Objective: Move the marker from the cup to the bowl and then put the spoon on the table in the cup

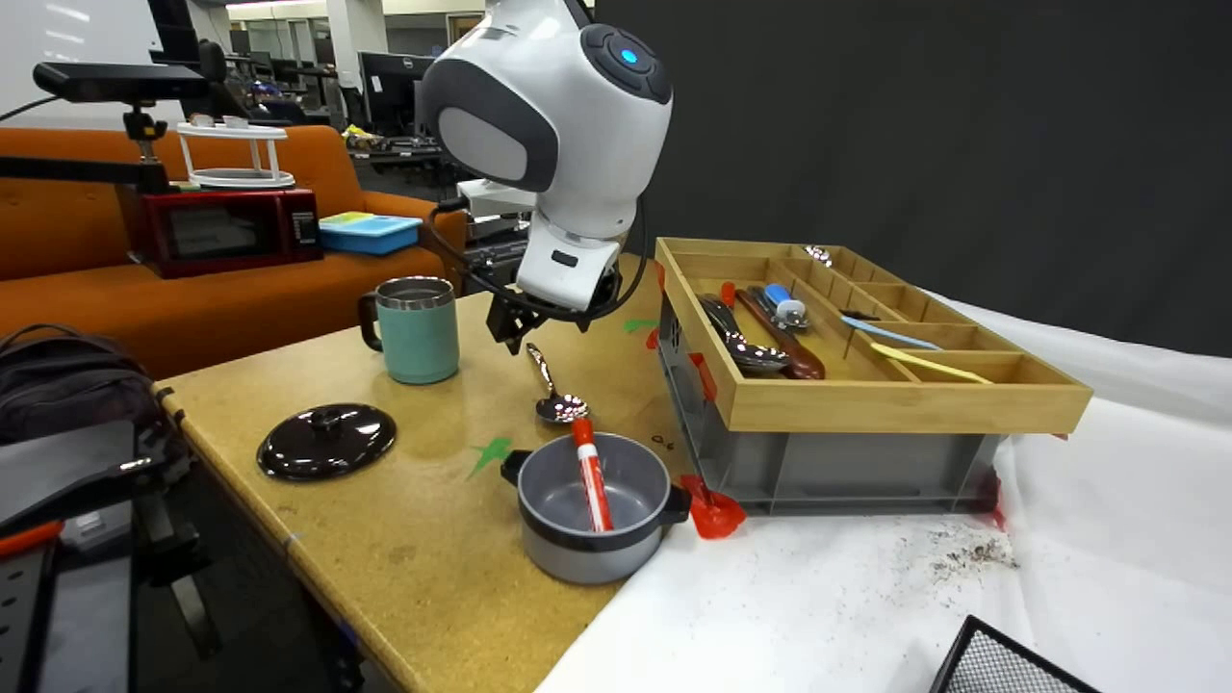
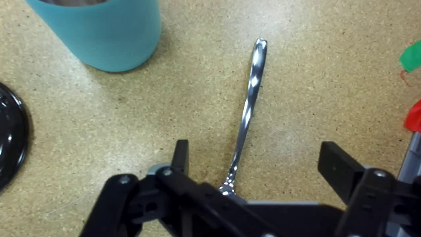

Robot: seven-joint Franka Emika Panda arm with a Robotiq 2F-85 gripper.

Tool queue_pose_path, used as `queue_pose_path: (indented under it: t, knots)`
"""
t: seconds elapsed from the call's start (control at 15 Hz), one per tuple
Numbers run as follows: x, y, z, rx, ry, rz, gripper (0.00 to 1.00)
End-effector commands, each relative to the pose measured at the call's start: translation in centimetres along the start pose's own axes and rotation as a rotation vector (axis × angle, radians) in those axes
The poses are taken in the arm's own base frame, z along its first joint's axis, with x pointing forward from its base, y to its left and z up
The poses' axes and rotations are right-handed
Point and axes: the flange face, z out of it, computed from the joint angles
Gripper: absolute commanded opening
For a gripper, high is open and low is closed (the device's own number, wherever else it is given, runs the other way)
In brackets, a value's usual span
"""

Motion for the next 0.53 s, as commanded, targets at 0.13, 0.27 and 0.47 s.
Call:
queue_pose_path:
  t: [0.13,0.27,0.47]
  knots:
    - [0.12,-0.54,0.81,0.000,0.005,-0.002,1.00]
    - [0.10,-0.61,0.87,0.001,0.006,-0.003,1.00]
    - [0.10,-0.63,0.86,0.002,0.007,-0.003,1.00]
